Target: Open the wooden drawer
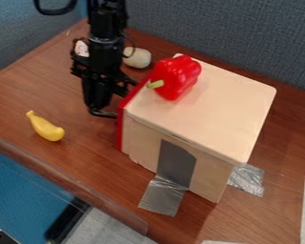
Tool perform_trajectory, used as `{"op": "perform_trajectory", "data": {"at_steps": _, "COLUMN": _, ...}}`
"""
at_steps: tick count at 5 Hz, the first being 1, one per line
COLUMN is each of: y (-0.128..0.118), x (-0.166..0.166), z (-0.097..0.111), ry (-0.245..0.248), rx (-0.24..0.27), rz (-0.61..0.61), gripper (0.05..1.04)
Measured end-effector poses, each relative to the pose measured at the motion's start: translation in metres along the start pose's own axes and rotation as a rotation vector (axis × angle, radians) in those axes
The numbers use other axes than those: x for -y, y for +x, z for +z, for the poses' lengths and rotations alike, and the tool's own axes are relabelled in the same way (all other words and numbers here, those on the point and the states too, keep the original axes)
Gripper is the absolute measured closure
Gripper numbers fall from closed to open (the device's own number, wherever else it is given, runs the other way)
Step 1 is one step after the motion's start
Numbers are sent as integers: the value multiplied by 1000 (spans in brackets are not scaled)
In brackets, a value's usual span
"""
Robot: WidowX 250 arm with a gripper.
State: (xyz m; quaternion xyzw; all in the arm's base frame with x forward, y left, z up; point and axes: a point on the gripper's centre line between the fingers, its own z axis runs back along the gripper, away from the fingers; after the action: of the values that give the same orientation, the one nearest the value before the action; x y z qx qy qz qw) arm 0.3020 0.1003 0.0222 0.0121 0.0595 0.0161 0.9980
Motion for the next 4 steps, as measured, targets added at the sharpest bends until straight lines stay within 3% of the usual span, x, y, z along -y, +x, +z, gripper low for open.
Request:
{"op": "perform_trajectory", "data": {"at_steps": 1, "y": -5, "x": -20, "z": 0, "ry": 6, "rx": -2, "rz": 45, "gripper": 955}}
{"op": "perform_trajectory", "data": {"at_steps": 4, "y": -16, "x": -57, "z": 4, "ry": 12, "rx": -5, "rz": 92, "gripper": 963}}
